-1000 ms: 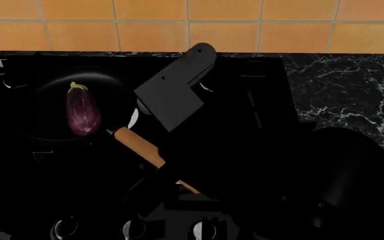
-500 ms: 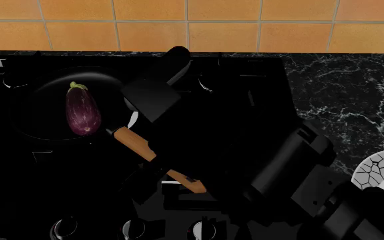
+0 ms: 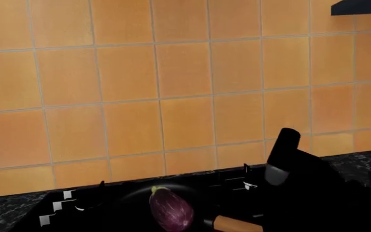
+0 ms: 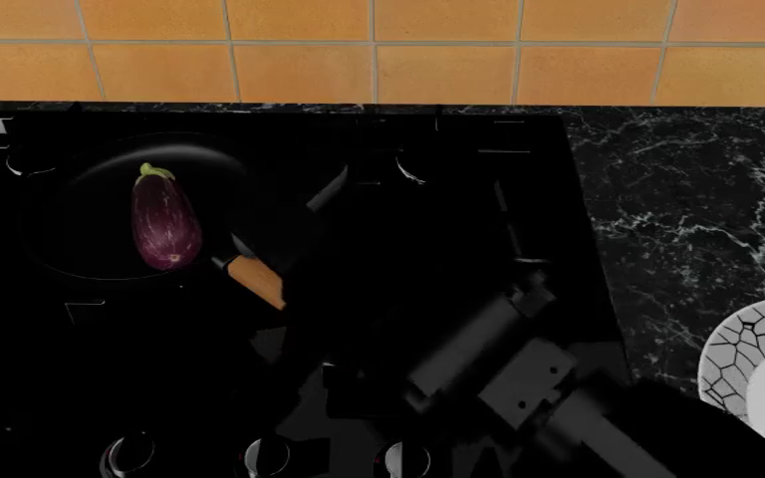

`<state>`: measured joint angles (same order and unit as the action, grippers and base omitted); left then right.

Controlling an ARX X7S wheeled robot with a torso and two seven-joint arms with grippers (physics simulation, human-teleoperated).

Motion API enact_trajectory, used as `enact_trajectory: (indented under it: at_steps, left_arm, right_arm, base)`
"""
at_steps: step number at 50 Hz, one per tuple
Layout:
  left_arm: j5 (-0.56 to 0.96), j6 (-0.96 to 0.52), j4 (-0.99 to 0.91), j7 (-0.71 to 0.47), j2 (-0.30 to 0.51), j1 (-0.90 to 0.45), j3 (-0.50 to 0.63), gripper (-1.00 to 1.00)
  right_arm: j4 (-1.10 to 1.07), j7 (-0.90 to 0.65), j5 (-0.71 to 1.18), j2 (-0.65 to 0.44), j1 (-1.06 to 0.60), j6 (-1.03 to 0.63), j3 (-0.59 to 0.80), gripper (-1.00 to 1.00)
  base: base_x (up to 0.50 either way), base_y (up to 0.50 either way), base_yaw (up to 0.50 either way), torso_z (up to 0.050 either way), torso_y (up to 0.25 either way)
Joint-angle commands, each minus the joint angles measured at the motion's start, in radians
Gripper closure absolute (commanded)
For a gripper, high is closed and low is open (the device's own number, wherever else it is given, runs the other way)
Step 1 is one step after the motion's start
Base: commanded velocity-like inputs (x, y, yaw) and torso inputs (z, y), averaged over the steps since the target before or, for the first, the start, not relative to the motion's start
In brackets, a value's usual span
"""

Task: Pick up the pan and dump the vegetables in it onto the plate. Then return the pan to the stove.

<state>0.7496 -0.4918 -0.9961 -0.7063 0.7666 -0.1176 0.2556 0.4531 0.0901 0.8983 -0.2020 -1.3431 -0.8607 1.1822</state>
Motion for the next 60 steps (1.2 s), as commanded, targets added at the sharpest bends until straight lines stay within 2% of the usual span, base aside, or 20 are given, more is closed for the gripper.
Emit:
enact_trajectory:
  at_steps: [1, 15, 16, 23, 36, 47, 60]
  left_arm:
    - [-0.02, 0.013, 0.01, 0.002, 0.001, 0.009, 0.019, -1.0]
    - [-0.007, 0.0, -0.015, -0.027, 0.011, -0.001, 0.032, -1.0]
    - [-0.005, 0.001, -0.016, -0.028, 0.013, 0.0, 0.031, -1.0]
    - [-0.021, 0.018, 0.002, -0.021, 0.01, 0.004, 0.044, -1.0]
    - [-0.017, 0.029, 0.012, -0.022, 0.017, 0.003, 0.046, -1.0]
    - [-0.023, 0.019, 0.014, -0.026, 0.015, -0.007, 0.068, -1.0]
    - [-0.024, 0.022, 0.008, -0.035, 0.022, -0.009, 0.076, -1.0]
  right_arm:
    - [0.17, 0.081, -0.057, 0.058, 0.031, 0.089, 0.04, -1.0]
    - [0.313, 0.141, -0.079, 0.103, 0.048, 0.14, 0.055, -1.0]
    - [0.305, 0.136, -0.077, 0.099, 0.05, 0.139, 0.053, 1.0]
    - [0.079, 0.027, 0.005, -0.019, 0.054, 0.074, -0.022, 1.0]
    - [-0.278, -0.169, 0.132, -0.196, 0.071, 0.067, -0.184, 1.0]
    - [-0.516, -0.34, 0.181, -0.341, 0.195, 0.19, -0.322, 1.0]
    - [-0.704, -0.451, 0.319, -0.487, 0.334, 0.251, -0.44, 1.0]
  base:
    - [0.0, 0.0, 0.0, 0.0, 0.0]
    - [0.0, 0.0, 0.0, 0.0, 0.0]
    - [0.01, 0.0, 0.0, 0.0, 0.0]
    - [0.0, 0.0, 0.0, 0.0, 0.0]
    - [0.0, 0.0, 0.0, 0.0, 0.0]
    - [0.0, 0.0, 0.0, 0.0, 0.001]
    - [0.0, 0.0, 0.0, 0.0, 0.002]
